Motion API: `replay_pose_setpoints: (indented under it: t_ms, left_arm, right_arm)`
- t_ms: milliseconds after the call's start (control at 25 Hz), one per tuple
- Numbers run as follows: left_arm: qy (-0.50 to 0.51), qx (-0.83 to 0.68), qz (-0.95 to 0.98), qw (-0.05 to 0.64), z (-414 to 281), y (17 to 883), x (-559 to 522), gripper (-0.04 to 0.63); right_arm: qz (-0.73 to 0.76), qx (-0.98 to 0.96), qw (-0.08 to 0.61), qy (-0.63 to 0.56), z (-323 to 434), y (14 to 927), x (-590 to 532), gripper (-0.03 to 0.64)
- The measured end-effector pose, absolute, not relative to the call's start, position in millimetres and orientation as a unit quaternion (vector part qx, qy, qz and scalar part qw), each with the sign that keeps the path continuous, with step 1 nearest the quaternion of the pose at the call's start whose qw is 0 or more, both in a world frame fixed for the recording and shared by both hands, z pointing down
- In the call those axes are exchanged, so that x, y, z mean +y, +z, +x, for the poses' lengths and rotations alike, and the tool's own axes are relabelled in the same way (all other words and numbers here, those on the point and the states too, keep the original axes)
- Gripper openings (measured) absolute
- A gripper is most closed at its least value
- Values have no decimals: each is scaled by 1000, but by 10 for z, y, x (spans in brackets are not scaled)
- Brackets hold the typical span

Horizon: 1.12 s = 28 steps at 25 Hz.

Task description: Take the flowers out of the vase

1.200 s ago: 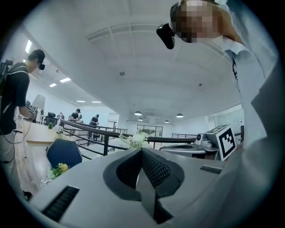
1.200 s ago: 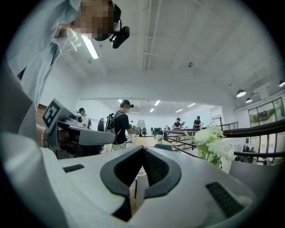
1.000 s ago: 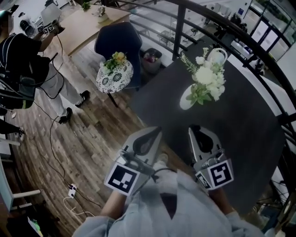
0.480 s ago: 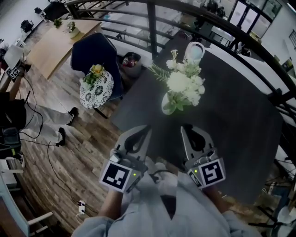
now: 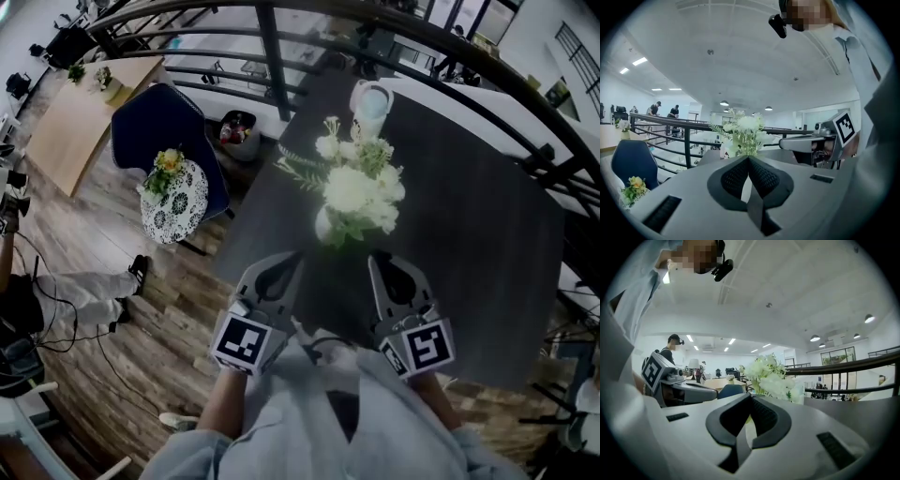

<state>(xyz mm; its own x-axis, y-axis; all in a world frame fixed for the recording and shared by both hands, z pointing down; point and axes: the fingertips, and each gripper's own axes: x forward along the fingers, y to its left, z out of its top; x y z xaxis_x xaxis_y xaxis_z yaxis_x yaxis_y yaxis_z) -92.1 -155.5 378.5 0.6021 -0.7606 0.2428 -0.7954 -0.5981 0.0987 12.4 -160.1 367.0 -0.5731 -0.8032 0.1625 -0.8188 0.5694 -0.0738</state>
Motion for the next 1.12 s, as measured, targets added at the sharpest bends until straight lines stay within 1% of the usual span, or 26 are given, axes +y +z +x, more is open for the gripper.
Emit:
replay_pose_setpoints:
  t_ms: [40, 120, 200, 320, 520, 640, 800, 1040, 1120]
  left_arm:
    - [91, -428, 894, 101, -915, 3837, -1574, -3]
    - [97, -408, 903, 97, -908, 3962, -1602, 3]
    - [106, -387, 912, 83, -912, 4089, -1654, 27]
    - [126, -358, 922, 77, -894, 4260, -1766, 85]
    - [158, -306, 936, 73, -817, 4553, -1890, 140]
    - [161, -292, 940, 74, -769, 4700, -1937, 174]
    - [164, -280, 943, 75, -674, 4868, -2000, 243]
    - [175, -254, 949, 69, -477, 5017, -2046, 293]
    - [172, -250, 950, 68, -421, 5040, -2053, 296]
  right_arm:
    - [467, -879, 58, 73, 137, 3685, -1599, 3]
    - [483, -871, 60, 75, 159, 3725, -1573, 2]
    - [495, -863, 61, 76, 164, 3758, -1561, 2]
    - [513, -852, 68, 82, 162, 3810, -1588, 2]
    - [545, -830, 75, 90, 116, 3867, -1648, 2]
    - [558, -821, 79, 95, 68, 3903, -1673, 3]
    - [571, -810, 90, 98, 36, 3942, -1706, 2]
    - [587, -796, 101, 108, 71, 3997, -1724, 3]
    - [592, -791, 104, 111, 97, 4023, -1706, 2]
